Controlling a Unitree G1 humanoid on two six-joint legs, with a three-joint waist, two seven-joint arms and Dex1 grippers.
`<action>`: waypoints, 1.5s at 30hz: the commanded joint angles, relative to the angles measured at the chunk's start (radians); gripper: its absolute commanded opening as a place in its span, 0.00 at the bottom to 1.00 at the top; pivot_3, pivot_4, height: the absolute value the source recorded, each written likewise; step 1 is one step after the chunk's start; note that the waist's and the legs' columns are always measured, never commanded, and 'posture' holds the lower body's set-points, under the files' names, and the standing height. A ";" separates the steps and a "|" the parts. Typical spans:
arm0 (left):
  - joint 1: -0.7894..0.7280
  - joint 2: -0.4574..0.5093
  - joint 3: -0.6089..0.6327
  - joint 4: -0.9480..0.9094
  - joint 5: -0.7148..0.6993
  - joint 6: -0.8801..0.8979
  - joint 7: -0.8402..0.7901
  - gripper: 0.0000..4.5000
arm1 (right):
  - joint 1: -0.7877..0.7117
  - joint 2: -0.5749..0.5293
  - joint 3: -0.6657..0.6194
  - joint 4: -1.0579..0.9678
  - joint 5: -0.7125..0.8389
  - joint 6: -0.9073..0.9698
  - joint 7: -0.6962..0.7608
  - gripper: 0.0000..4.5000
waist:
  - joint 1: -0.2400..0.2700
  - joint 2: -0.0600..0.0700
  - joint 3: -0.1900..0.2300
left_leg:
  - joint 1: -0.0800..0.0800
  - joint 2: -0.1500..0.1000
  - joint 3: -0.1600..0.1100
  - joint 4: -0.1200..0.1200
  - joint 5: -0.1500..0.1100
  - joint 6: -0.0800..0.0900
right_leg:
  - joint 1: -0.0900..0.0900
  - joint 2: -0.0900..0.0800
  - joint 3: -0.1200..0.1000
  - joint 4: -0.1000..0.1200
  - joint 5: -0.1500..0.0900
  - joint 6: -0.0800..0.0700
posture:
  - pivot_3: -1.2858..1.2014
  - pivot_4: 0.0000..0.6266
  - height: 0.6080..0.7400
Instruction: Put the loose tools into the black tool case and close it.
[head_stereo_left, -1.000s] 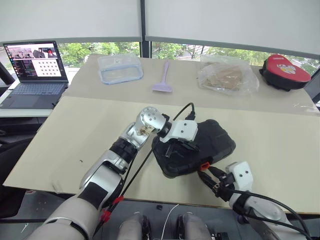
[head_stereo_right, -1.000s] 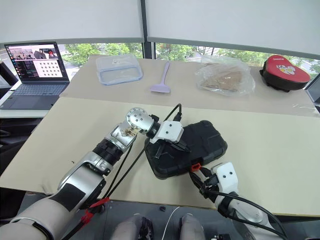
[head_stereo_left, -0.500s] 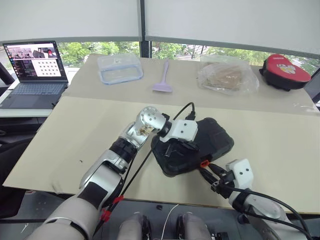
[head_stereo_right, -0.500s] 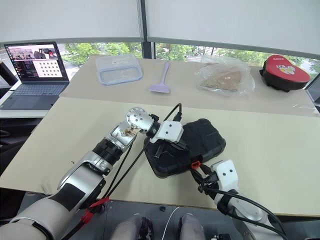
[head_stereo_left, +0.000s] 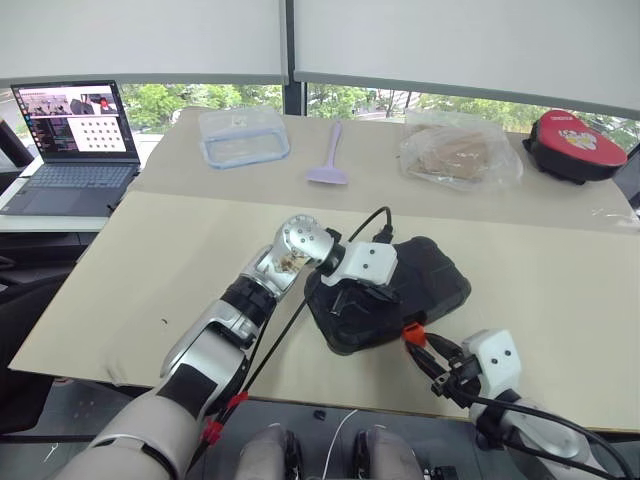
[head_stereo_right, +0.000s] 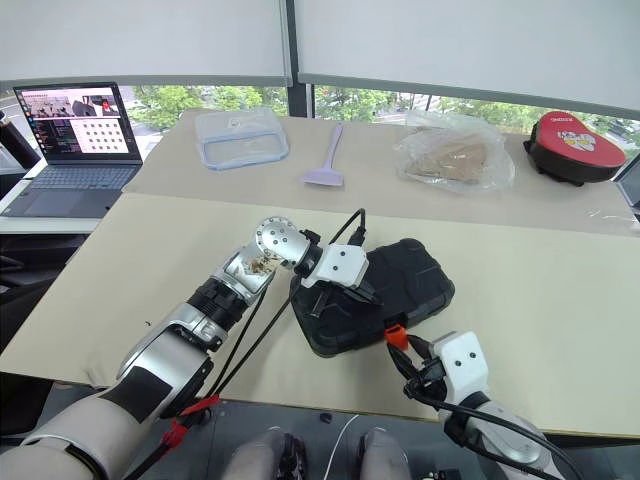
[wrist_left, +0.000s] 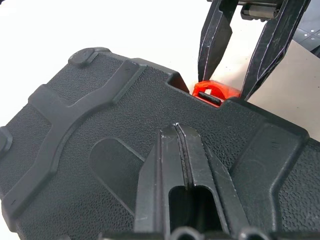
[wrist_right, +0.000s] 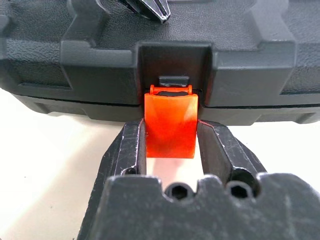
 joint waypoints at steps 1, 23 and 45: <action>0.018 0.006 -0.052 0.043 0.058 0.002 -0.016 0.00 | 0.025 -0.012 0.004 -0.026 -0.010 -0.041 0.021 0.61 | 0.001 0.000 0.000 | 0.000 0.000 0.000 0.000 0.000 0.000 | 0.000 0.000 0.000 0.000 0.000 0.000 | 0.52 0.24 0.93; 0.024 -0.015 -0.066 0.038 0.082 -0.022 0.001 0.00 | -0.089 -0.113 0.049 0.189 -0.121 -0.108 0.154 0.03 | 0.003 -0.002 -0.001 | 0.001 0.000 -0.001 0.000 -0.002 0.004 | 0.000 -0.001 -0.001 -0.004 0.001 0.000 | 0.52 0.24 0.93; 0.022 -0.025 -0.081 0.080 0.109 -0.066 0.010 0.00 | -0.180 -0.085 -0.006 0.011 -0.068 -0.037 0.135 0.03 | -0.006 -0.004 -0.002 | -0.001 0.000 -0.001 0.000 -0.001 0.002 | 0.001 -0.001 0.000 -0.003 0.001 0.000 | 0.52 0.24 0.93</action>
